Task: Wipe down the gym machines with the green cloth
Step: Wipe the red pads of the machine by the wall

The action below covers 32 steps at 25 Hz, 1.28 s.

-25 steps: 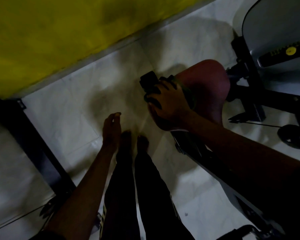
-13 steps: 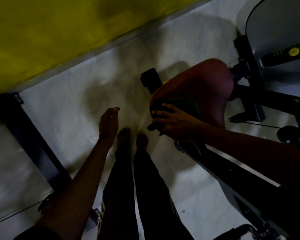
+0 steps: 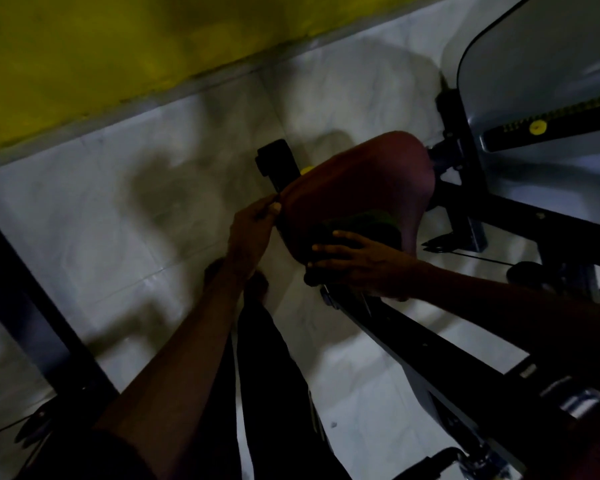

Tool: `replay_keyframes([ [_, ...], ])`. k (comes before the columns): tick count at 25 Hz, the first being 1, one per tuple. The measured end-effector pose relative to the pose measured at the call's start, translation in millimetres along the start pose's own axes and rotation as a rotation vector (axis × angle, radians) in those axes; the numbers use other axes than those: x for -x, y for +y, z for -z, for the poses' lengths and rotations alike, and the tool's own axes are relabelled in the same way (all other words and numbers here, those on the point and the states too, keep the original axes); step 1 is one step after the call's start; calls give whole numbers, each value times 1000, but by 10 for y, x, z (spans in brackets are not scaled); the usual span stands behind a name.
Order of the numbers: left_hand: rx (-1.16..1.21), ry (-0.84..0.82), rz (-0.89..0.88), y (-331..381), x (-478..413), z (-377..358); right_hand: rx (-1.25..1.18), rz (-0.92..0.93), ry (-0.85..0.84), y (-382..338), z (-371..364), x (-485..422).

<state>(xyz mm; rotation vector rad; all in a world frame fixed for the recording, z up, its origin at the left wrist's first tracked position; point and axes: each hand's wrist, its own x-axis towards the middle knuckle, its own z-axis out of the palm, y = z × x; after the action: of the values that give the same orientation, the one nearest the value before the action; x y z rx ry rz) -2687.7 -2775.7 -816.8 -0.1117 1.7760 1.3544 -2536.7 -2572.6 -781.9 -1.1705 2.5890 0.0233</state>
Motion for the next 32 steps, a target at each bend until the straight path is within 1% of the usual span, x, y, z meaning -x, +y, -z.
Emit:
replay_keyframes([
  [1,-4,6,4,-10,-14,15,2,-19,-15,39,14,-11],
  [3,8,-5,6,-14,-29,26,-63,-96,12,143,36,-105],
  [5,8,-20,6,-4,-72,32,-147,-192,55,209,23,-181],
  [7,3,-27,2,-26,-122,57,-186,-329,140,208,9,-221],
  [9,3,-31,15,-40,-133,71,-199,-551,220,241,22,-256],
  [12,-46,-41,6,-43,-139,97,-259,-973,246,456,129,-451],
  [13,-61,-43,4,-28,-142,106,-304,-1078,262,530,168,-557],
  [14,-80,-35,12,-18,-142,101,-335,-1131,271,577,194,-653],
  [15,-118,-27,12,-13,-124,75,-339,-1128,263,601,201,-730],
  [16,-183,-24,-10,-17,-79,26,-334,-1083,248,619,199,-770],
  [18,-325,-30,-146,-55,33,-105,-348,-967,217,681,201,-719],
  [20,-413,-72,-285,-152,67,-216,-363,-933,221,804,217,-550],
  [21,-456,-97,-306,-161,73,-239,-372,-965,255,878,224,-459],
  [23,-568,-72,-364,-200,-14,-243,-398,-1112,324,1025,230,-265],
  [25,-693,-28,-471,-189,-76,-245,-383,-1248,317,1119,176,-124],
  [27,-774,-82,-555,-119,-85,-303,-385,-1326,316,1106,113,-146],
  [28,-794,-115,-553,-61,-87,-349,-381,-1351,321,1067,87,-211],
  [30,-825,-116,-446,10,-75,-467,-339,-1339,312,978,37,-341],
  [32,-876,-61,-369,-5,-55,-570,-344,-1227,300,960,34,-333],
])
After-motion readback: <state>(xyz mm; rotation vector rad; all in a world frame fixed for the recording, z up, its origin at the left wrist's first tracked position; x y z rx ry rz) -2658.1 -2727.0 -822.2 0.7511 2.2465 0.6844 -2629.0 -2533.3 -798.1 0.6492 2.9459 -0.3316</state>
